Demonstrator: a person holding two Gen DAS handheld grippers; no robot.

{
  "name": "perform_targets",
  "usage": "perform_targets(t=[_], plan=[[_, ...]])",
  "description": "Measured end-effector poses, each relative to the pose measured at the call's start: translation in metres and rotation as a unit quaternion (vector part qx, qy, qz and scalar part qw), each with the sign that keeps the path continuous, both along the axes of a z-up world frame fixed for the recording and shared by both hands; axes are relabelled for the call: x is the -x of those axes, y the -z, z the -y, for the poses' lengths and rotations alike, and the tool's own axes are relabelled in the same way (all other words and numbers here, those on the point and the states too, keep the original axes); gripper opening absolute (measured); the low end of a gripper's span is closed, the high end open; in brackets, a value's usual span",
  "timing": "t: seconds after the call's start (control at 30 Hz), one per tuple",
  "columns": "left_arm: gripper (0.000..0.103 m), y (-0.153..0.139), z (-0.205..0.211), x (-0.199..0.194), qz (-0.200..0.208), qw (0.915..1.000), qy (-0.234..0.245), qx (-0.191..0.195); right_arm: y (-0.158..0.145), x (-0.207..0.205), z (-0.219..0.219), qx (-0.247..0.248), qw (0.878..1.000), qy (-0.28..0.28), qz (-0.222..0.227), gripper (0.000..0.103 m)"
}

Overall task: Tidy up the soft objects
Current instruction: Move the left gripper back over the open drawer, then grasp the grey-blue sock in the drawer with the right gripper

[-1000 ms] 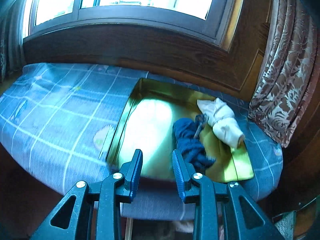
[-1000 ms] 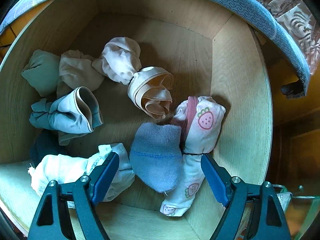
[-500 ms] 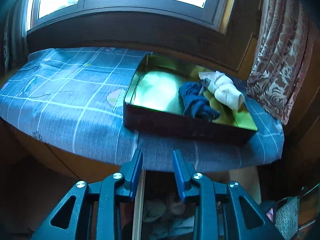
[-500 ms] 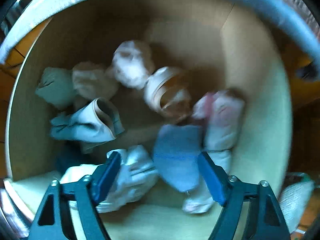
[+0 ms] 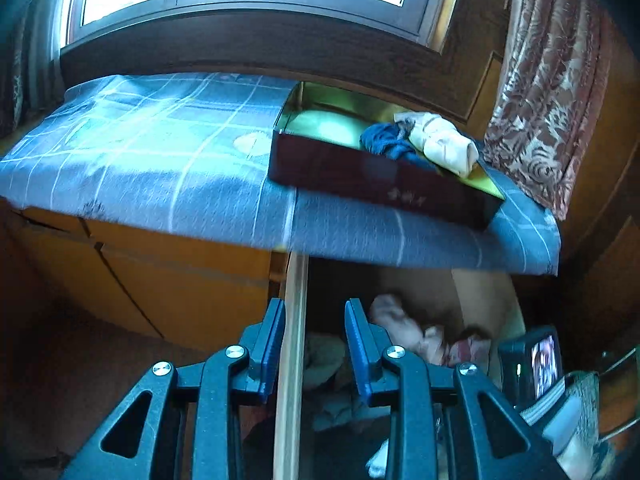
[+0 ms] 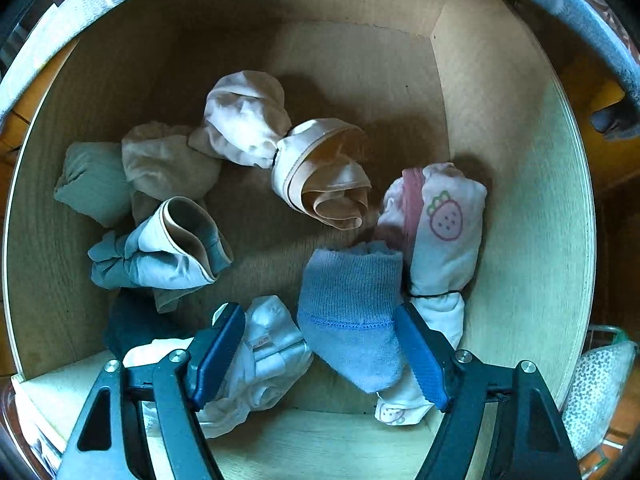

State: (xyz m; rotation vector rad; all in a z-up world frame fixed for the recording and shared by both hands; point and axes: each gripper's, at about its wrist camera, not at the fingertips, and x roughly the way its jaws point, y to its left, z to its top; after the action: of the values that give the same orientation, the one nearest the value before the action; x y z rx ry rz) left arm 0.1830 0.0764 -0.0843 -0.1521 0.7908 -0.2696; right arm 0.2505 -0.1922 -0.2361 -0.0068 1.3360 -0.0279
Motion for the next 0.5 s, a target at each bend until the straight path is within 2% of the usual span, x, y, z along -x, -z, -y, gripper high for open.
perform_targets(t=[0.2, 0.33, 0.5], plan=[[0.03, 0.016, -0.013, 0.03, -0.006, 0.9998, -0.006, -0.017, -0.002, 0.005, 0.001, -0.002, 1.0, -0.003, 0.003, 0.079], [0.03, 0.029, -0.02, 0.045, -0.023, 0.9997, -0.011, -0.004, -0.003, 0.011, -0.003, 0.005, 1.0, -0.018, 0.003, 0.078], [0.03, 0.036, -0.017, 0.056, -0.03, 0.9995, -0.008, 0.001, -0.003, 0.006, 0.0, 0.009, 1.0, -0.017, -0.002, 0.061]])
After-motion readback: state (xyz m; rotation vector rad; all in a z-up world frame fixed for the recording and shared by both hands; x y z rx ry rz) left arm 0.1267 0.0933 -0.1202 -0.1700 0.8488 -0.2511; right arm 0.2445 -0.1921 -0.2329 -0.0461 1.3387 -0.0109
